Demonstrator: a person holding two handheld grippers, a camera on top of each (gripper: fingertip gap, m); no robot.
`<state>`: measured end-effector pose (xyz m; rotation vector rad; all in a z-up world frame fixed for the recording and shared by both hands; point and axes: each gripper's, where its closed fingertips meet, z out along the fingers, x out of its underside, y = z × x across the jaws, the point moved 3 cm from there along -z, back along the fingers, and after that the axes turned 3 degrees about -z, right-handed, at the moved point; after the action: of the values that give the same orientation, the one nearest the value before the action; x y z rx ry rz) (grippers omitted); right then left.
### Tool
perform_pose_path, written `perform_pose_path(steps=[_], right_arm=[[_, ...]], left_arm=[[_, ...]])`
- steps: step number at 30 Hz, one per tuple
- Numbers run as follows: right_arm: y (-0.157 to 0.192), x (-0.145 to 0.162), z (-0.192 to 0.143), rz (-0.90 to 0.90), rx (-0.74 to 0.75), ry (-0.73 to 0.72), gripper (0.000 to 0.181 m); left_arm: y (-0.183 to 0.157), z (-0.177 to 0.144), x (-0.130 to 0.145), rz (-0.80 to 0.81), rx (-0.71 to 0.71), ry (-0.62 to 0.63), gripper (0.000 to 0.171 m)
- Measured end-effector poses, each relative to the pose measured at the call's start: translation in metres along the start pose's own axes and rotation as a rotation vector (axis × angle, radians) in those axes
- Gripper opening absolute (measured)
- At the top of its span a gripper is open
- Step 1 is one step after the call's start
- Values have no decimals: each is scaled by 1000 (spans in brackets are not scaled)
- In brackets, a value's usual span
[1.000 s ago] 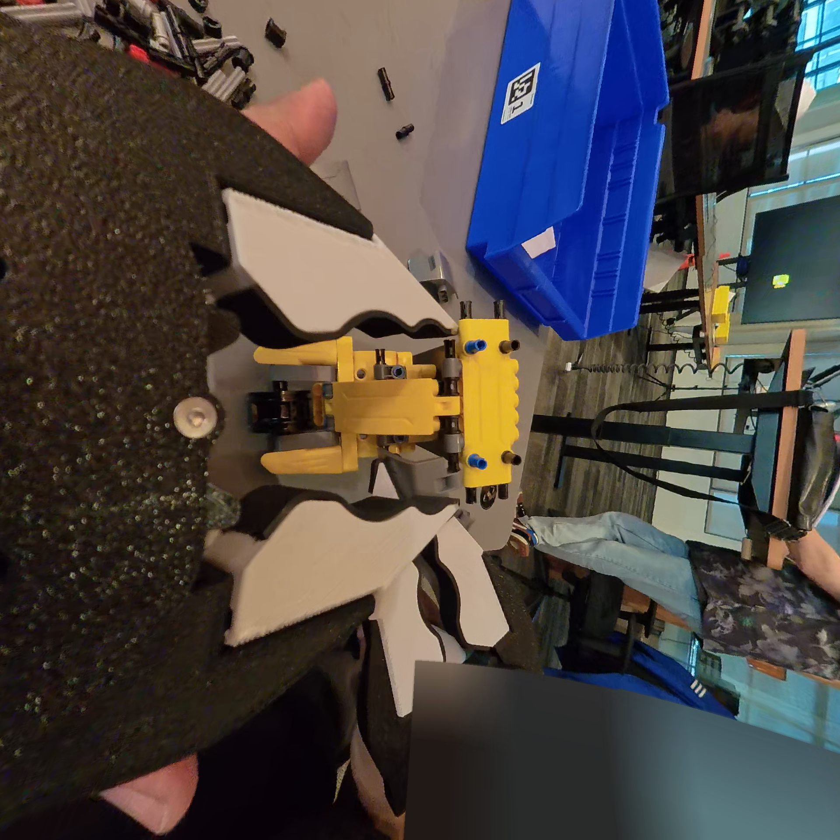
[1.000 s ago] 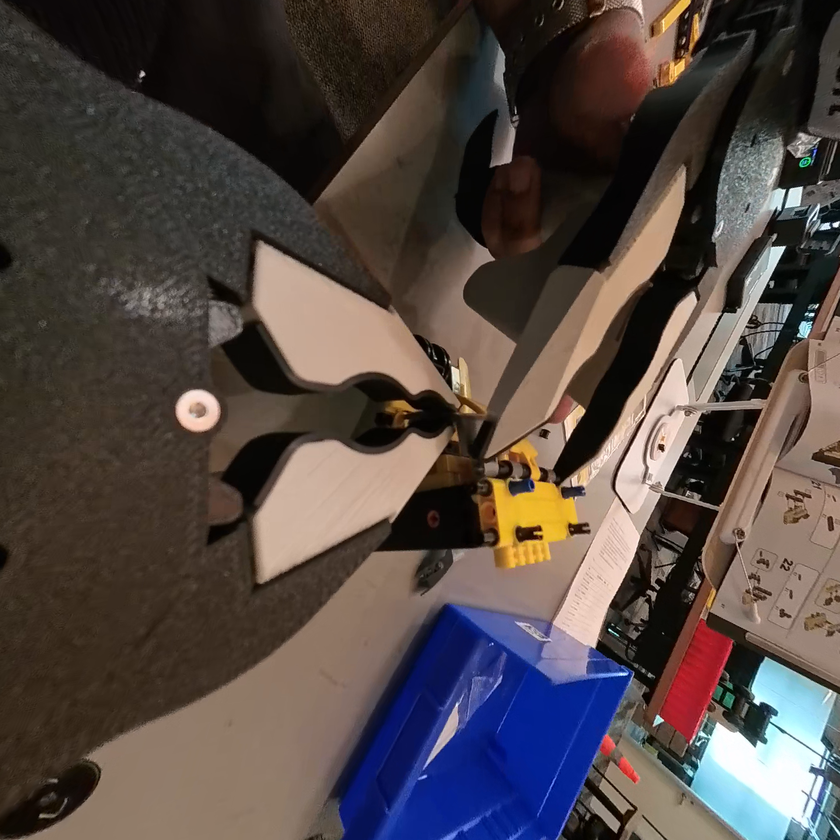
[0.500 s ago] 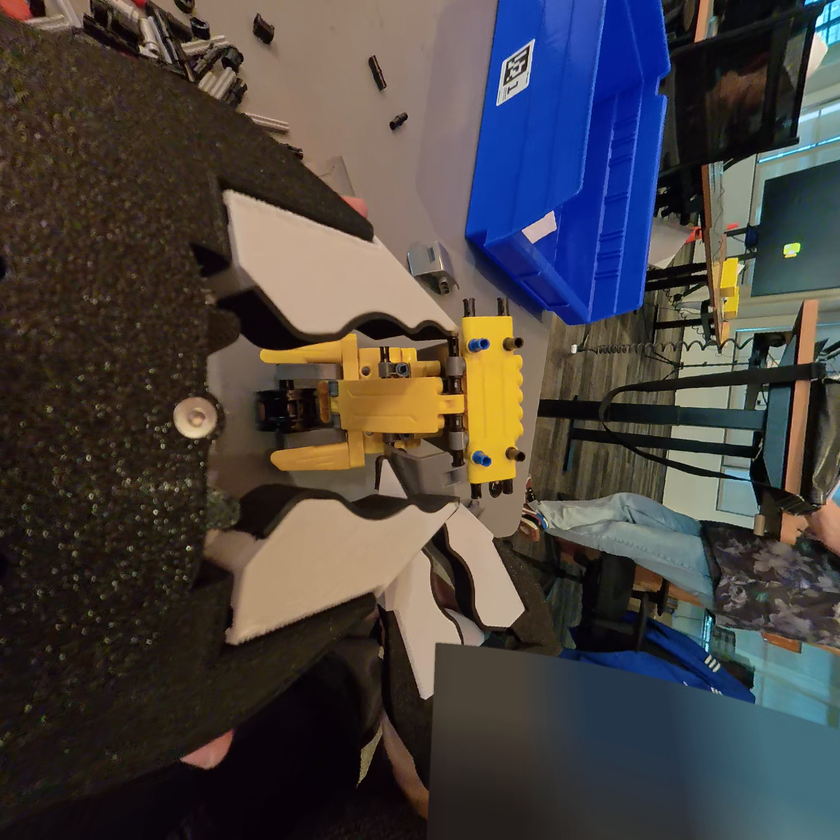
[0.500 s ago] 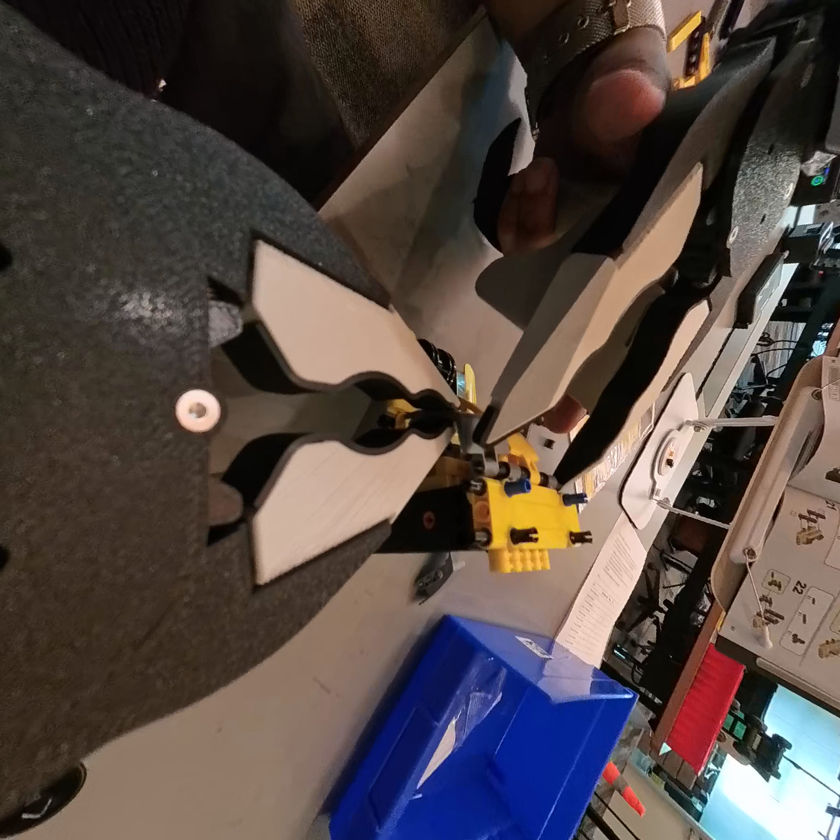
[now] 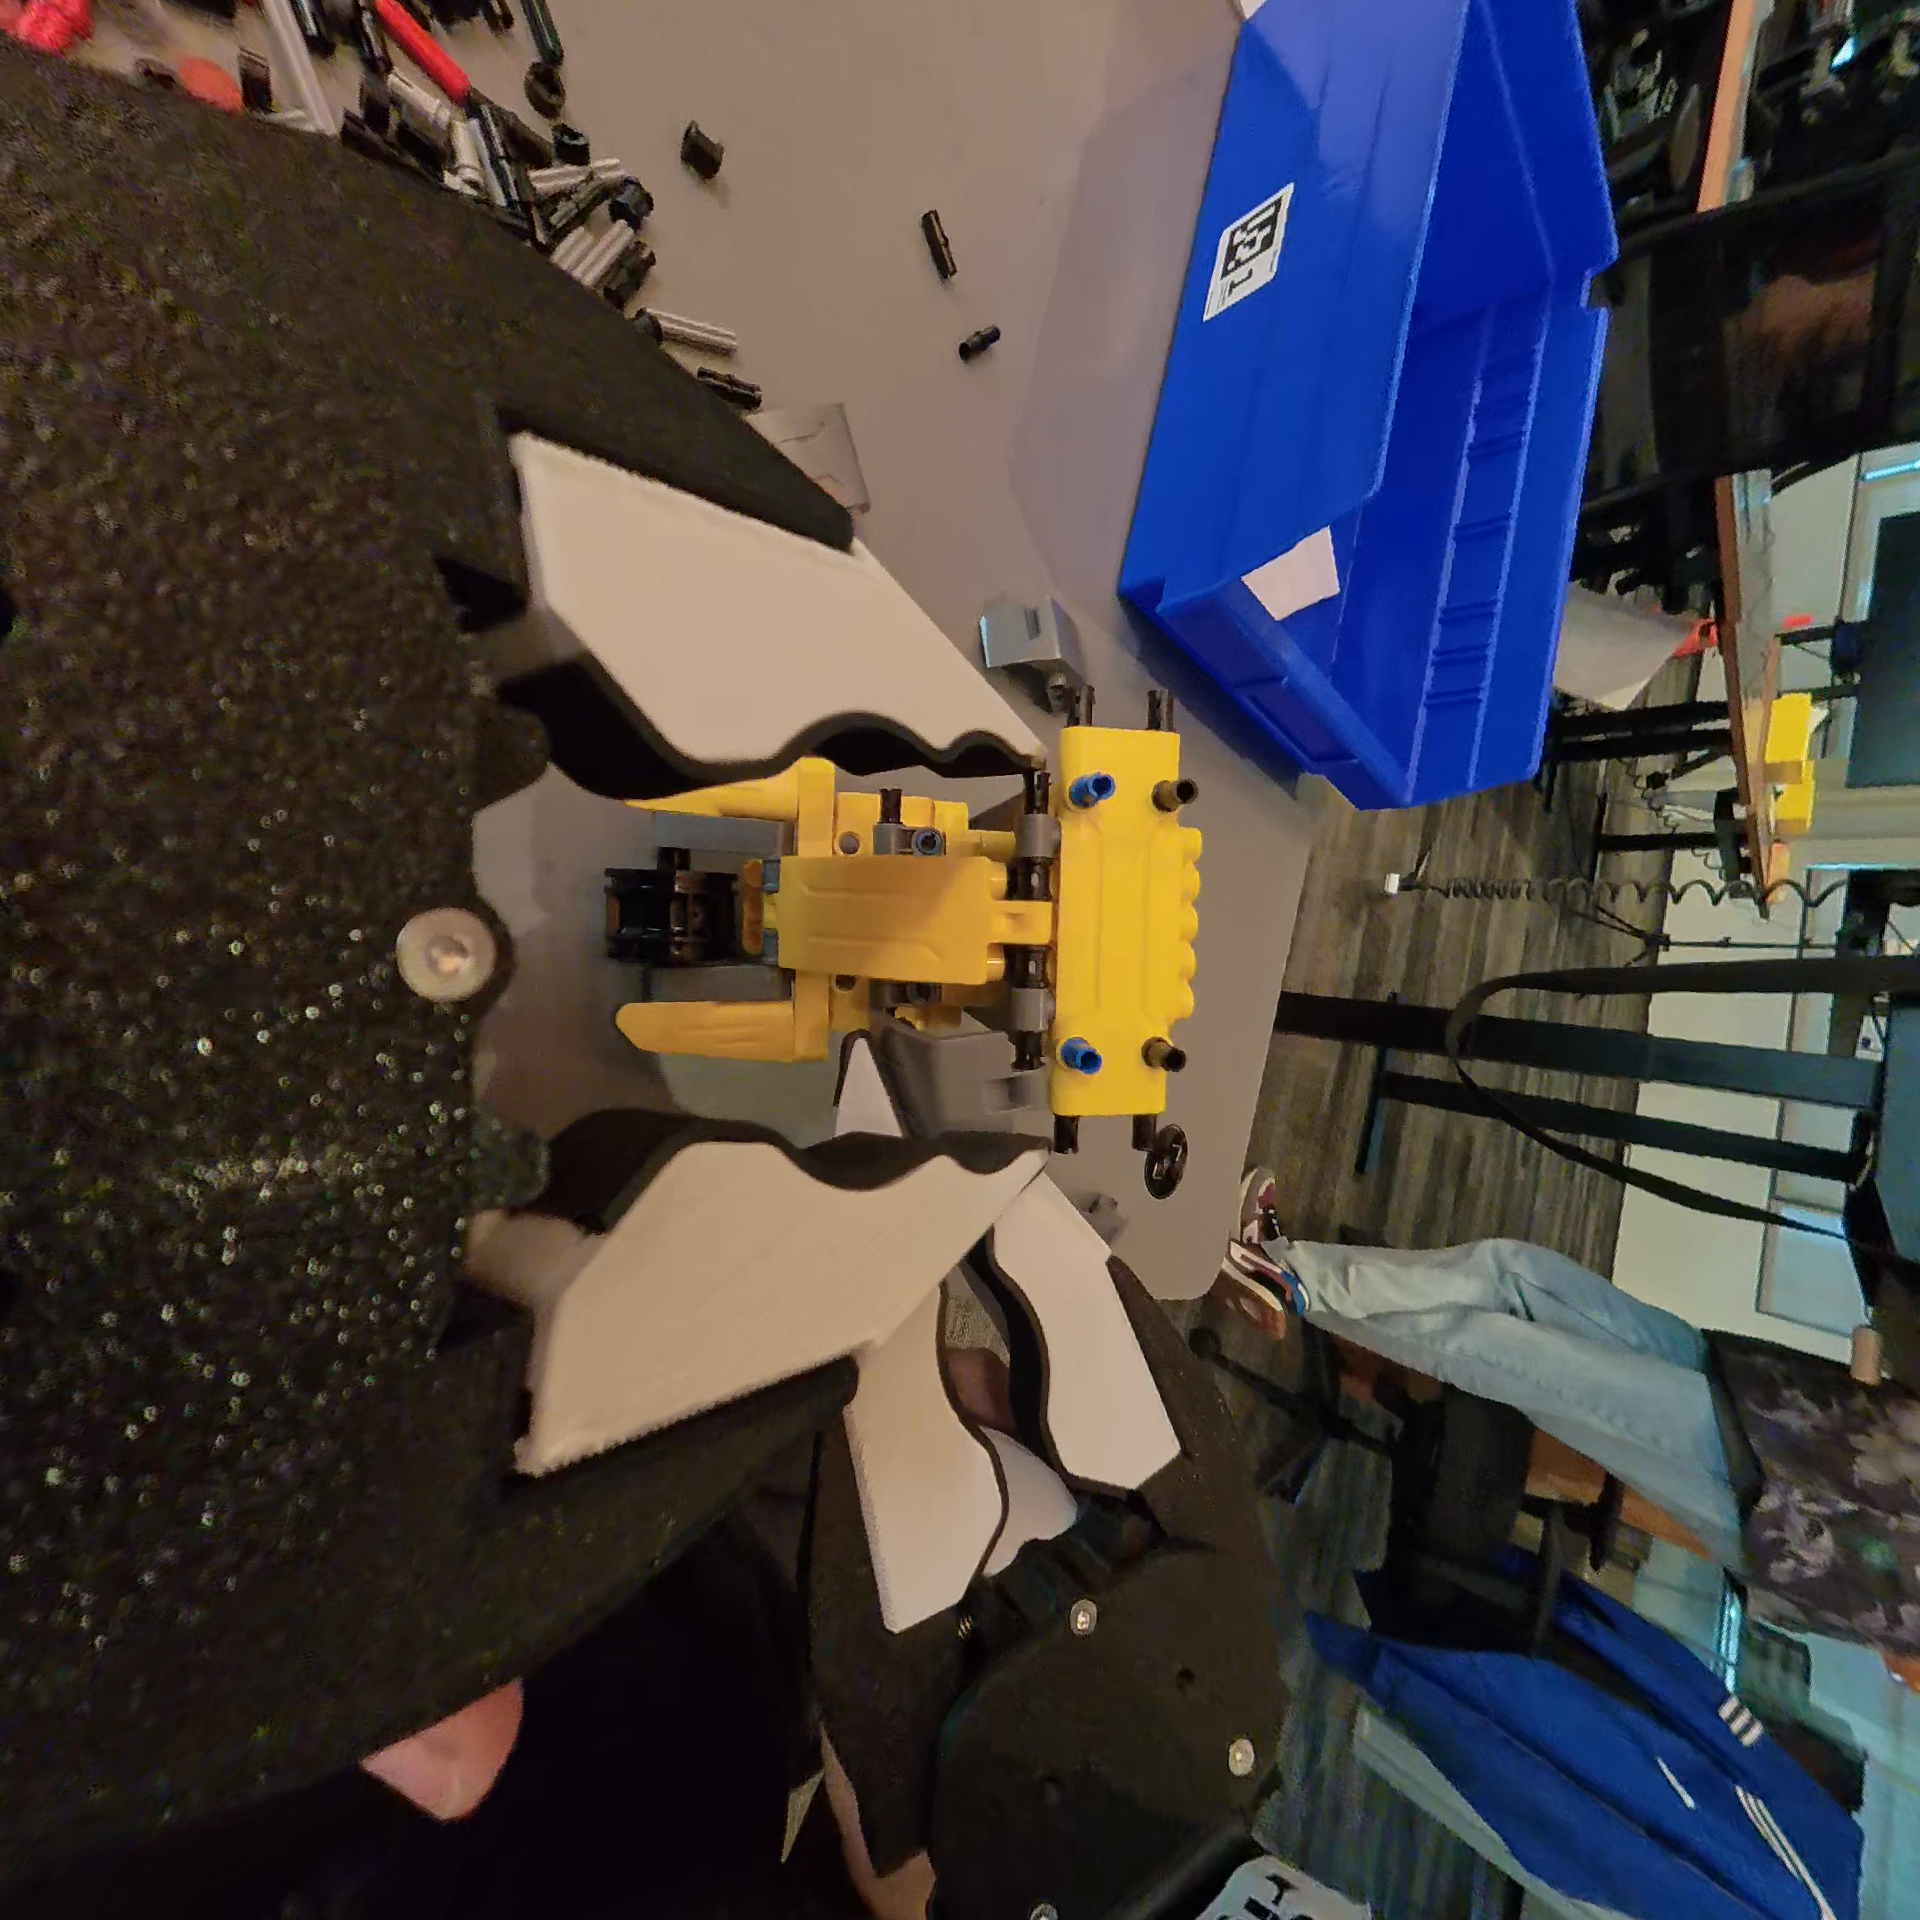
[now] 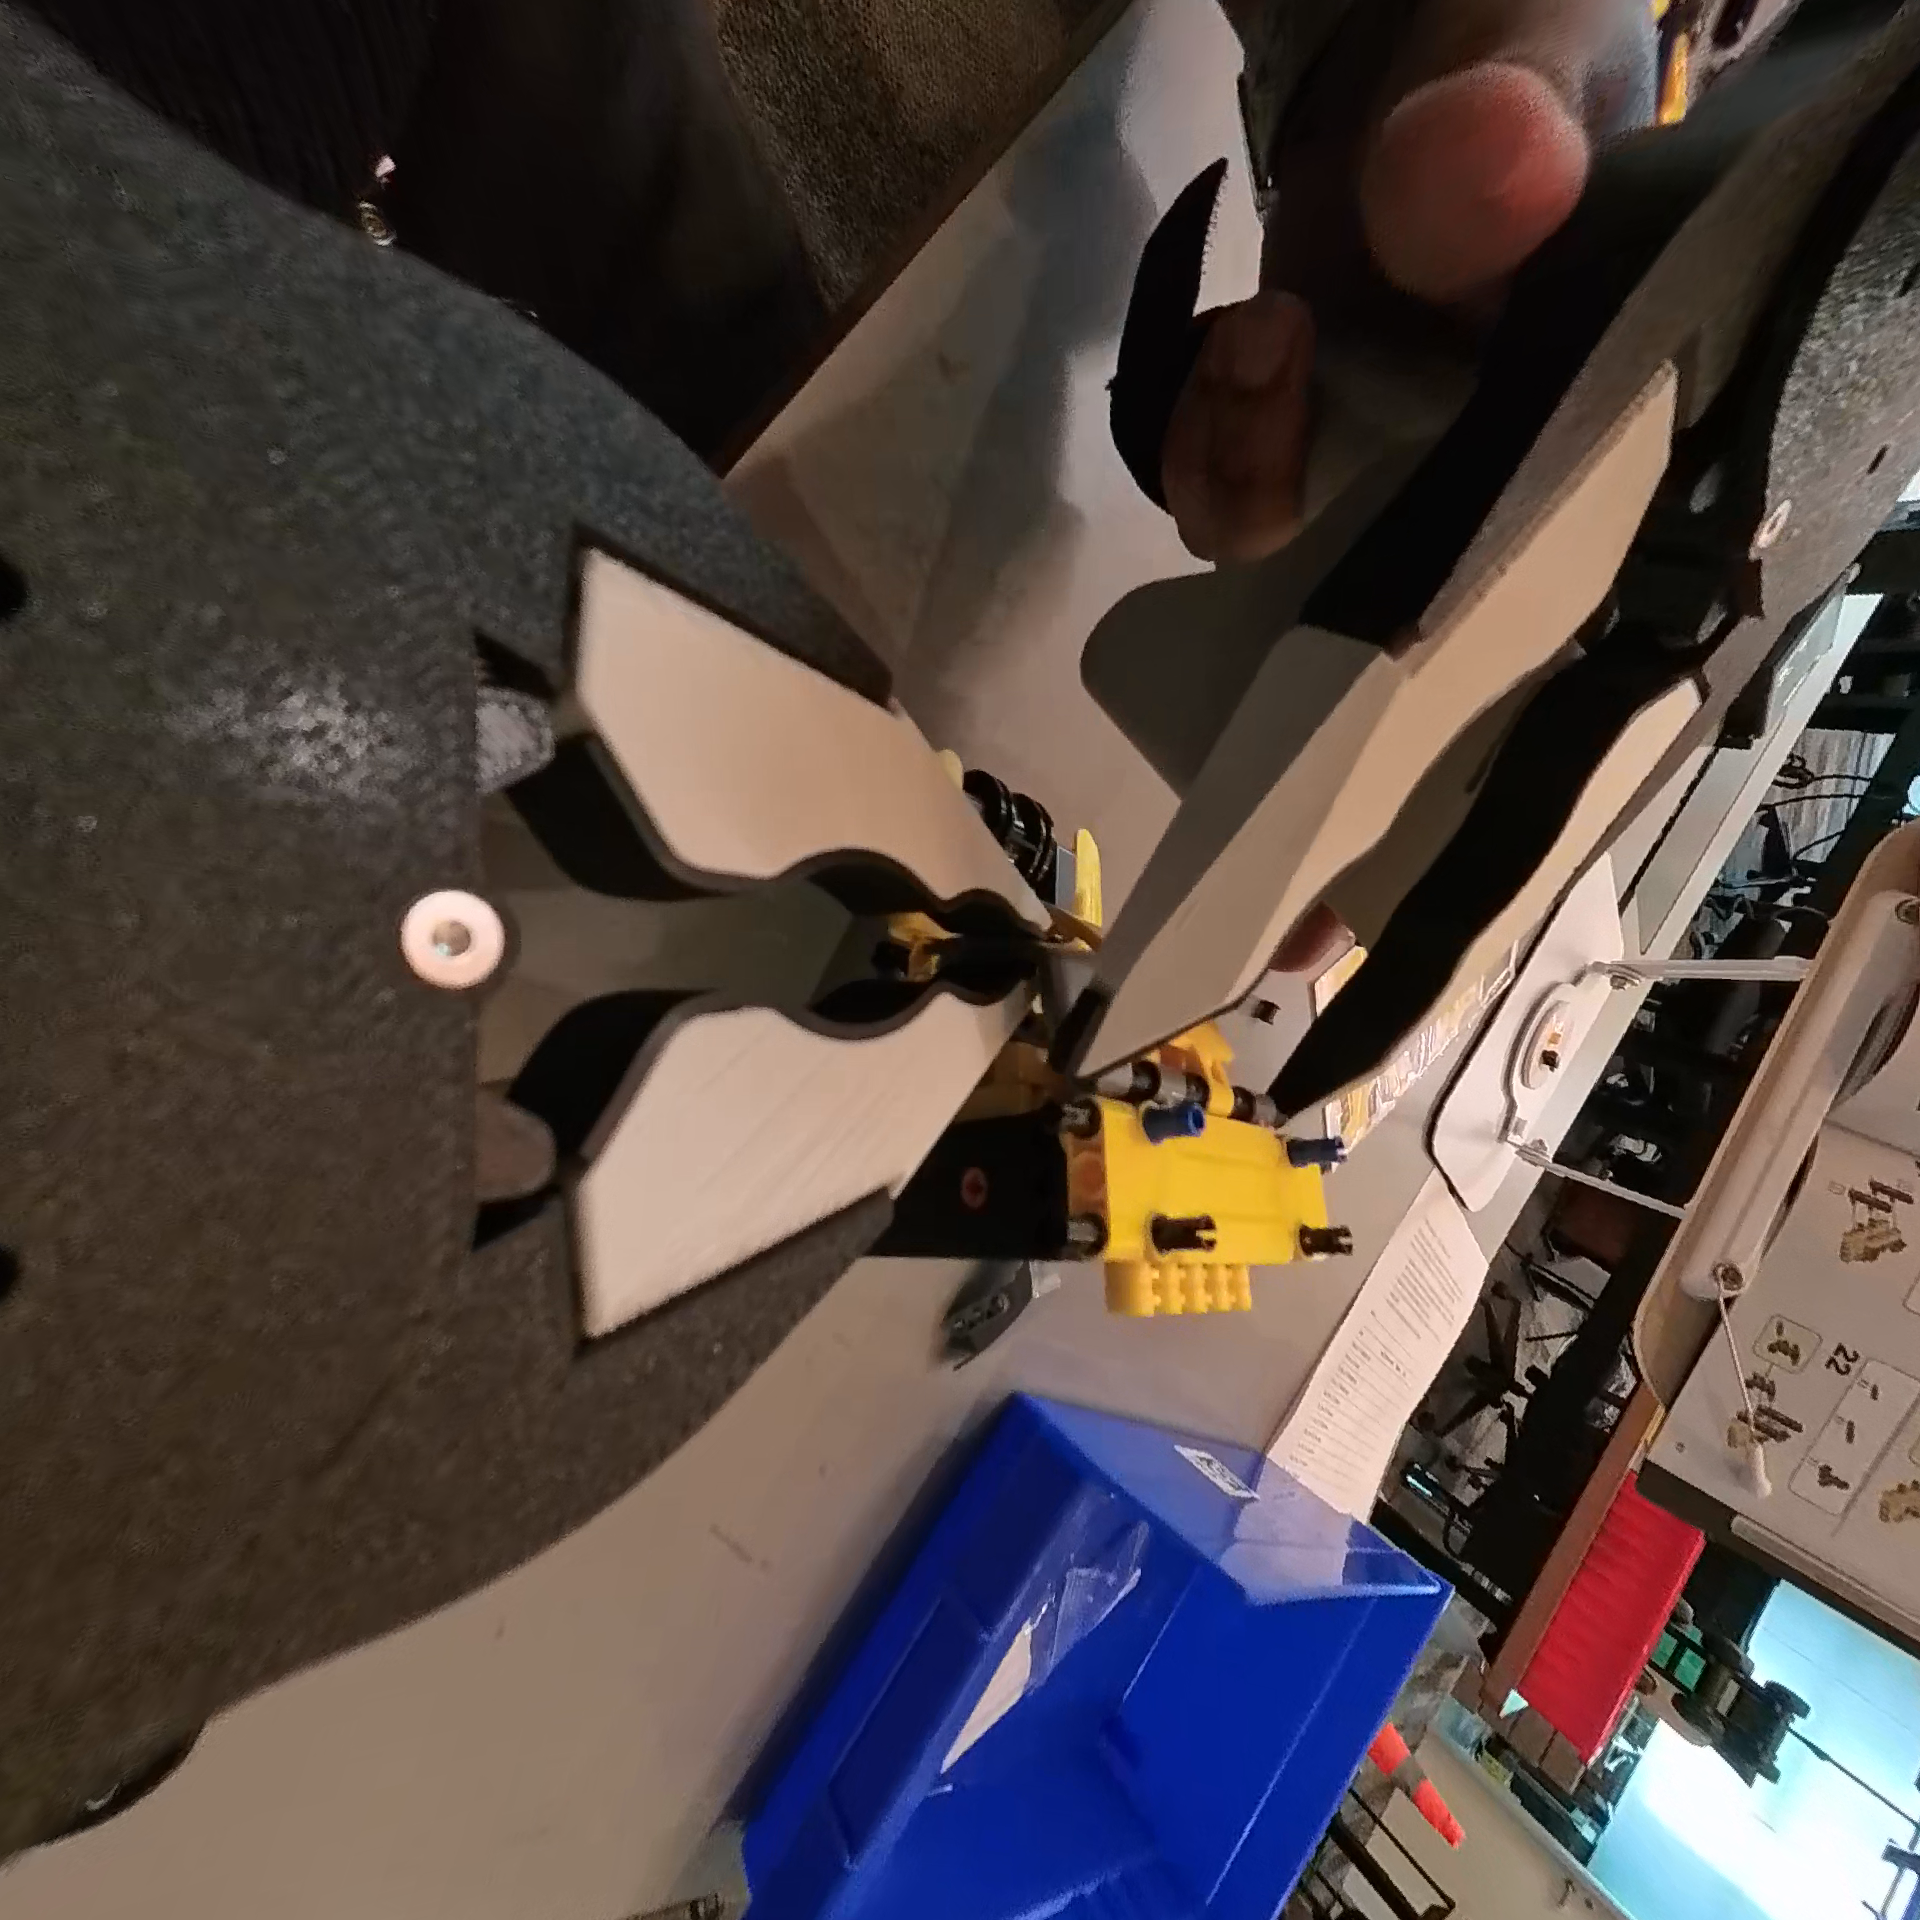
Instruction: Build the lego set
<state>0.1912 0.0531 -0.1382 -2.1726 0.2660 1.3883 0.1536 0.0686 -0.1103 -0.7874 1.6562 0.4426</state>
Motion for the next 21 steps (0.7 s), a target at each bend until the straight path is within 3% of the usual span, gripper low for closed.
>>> perform_pose_path(steps=[21], right_arm=[[1,0,1,-11,-24,-8,5]], left_arm=[[3,-2,1,36,5,-56,61]])
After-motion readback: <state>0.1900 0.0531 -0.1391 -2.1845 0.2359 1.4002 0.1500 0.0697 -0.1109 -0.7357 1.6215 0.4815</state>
